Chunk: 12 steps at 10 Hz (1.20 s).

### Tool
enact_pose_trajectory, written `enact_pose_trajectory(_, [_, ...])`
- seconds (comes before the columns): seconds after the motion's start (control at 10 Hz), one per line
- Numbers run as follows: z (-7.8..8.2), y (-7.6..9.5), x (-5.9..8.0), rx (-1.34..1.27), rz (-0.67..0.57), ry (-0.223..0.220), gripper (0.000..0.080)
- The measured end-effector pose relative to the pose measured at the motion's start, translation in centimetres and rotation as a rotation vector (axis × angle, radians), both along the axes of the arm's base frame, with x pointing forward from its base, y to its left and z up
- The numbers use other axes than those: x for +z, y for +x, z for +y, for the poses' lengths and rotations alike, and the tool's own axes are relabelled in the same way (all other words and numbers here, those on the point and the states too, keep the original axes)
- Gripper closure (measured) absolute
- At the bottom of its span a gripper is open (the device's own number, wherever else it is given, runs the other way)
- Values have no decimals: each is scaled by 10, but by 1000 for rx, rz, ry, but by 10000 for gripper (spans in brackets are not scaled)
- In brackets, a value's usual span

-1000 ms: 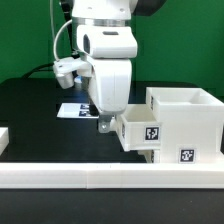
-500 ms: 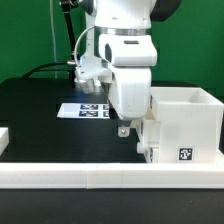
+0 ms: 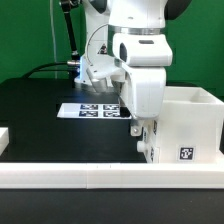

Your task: Assemble drawer

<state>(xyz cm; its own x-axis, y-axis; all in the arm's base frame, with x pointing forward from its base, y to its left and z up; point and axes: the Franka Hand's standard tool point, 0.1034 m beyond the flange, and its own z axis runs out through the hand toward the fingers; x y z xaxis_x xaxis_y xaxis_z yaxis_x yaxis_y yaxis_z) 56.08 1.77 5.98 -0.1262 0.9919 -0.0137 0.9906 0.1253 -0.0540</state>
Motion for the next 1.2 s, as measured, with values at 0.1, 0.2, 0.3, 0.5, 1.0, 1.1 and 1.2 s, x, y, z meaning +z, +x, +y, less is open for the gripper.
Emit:
enact_pose_trajectory(0.1, [-8,3,2,13,-2,-2,151])
enact_pose_trajectory(0.2, [-23,2,2,13,2,-6,151])
enact_pose_trajectory(0.3, [-37,2,3,18,0,-7,151])
enact_pose_trajectory(0.5, [-63,5,15,-2,-20,-16,151])
enact_pose_trajectory(1.0, [-64,7,17,-4,-28,-17,151])
enact_pose_trajectory(1.1, [-64,7,16,-4,-27,-17,151])
enact_pose_trajectory(1.2, [-64,7,16,-4,-27,-16,151])
